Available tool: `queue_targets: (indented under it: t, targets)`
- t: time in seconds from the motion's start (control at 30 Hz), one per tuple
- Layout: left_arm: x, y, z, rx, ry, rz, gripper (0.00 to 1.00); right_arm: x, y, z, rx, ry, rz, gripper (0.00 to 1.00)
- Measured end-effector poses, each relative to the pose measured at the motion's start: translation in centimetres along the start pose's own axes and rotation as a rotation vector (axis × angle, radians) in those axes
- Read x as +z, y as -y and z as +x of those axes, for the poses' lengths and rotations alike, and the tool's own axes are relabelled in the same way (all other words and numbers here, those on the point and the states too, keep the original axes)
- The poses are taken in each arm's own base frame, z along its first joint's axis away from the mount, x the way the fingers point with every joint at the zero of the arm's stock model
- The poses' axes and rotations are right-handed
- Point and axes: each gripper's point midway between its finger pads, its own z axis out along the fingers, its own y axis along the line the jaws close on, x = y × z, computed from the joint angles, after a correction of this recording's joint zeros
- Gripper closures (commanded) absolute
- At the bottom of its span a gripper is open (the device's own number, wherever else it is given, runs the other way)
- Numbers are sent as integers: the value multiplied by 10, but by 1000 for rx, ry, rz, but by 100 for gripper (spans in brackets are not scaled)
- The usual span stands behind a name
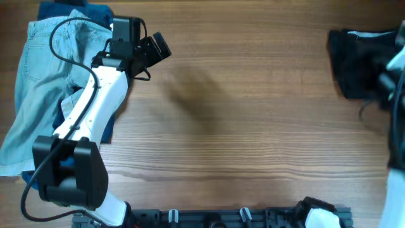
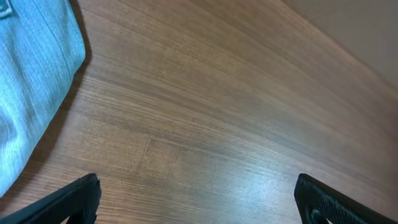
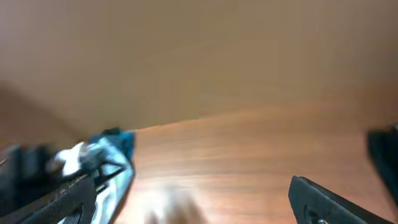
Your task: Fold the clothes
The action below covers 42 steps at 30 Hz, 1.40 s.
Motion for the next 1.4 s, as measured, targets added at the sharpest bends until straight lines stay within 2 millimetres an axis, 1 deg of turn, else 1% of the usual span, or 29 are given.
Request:
queue_targets:
  t: [0.07,0.1,0.13,0.23,0.33,0.43,0.53,0.6,0.7,0.77,0.8,0.83,0.87,0.9,0.97,1.0,1.07,1.13,1.17,1.27,1.37,1.4]
  targets:
    - [0,0,0,0,0,0,0,-19,-26,5,-50,13,-43,0]
    - [0,0,0,0,0,0,0,-32,-39,8,-74,25,-59,0]
    - [0,0,0,0,-1,0,0,-40,-43,11,-79,29,-59,0]
    - [0,0,0,0,-1,-1,0,-52,-48,26,-61,-2,-53,0]
    - [0,0,0,0,-1,0,0,-52,-43,45,40,-79,-35,0]
    - [0,0,0,0,-1,0,0,-52,-41,54,184,-117,-19,0]
    - [0,0,0,0,-1,0,0,-52,-36,58,303,-126,19,0]
    - [0,0,0,0,-1,0,0,-52,-34,57,421,-120,39,0]
    - [0,0,0,2,-1,0,0,-53,-19,59,509,-100,131,0]
    - [0,0,0,3,-1,-1,0,-54,-7,62,510,-75,206,0]
    - [0,0,0,4,-1,-1,0,-55,-1,66,503,-67,245,0]
    - [0,0,0,4,-1,-1,0,-56,5,71,490,-51,279,0]
    - [0,0,0,6,-1,-1,0,-55,13,72,411,-1,304,0]
    - [0,0,0,7,-1,-1,0,-55,20,78,371,32,326,0]
    - [0,0,0,7,-1,-1,0,-50,17,61,204,153,272,0]
    - [0,0,0,7,-2,-1,0,-48,15,59,81,215,241,0]
    - [0,0,0,7,-2,-1,0,-47,14,60,-36,289,220,1]
    - [0,0,1,7,-2,-2,0,-45,16,66,-102,369,199,0]
    - [0,0,0,7,-2,-1,0,-42,18,73,-125,393,191,0]
    - [0,0,0,7,-2,-1,0,-28,18,103,-197,427,142,0]
    - [0,0,0,7,-2,-1,0,-13,20,138,-302,379,116,0]
    - [0,0,0,7,-2,-1,0,-10,20,146,-347,368,110,0]
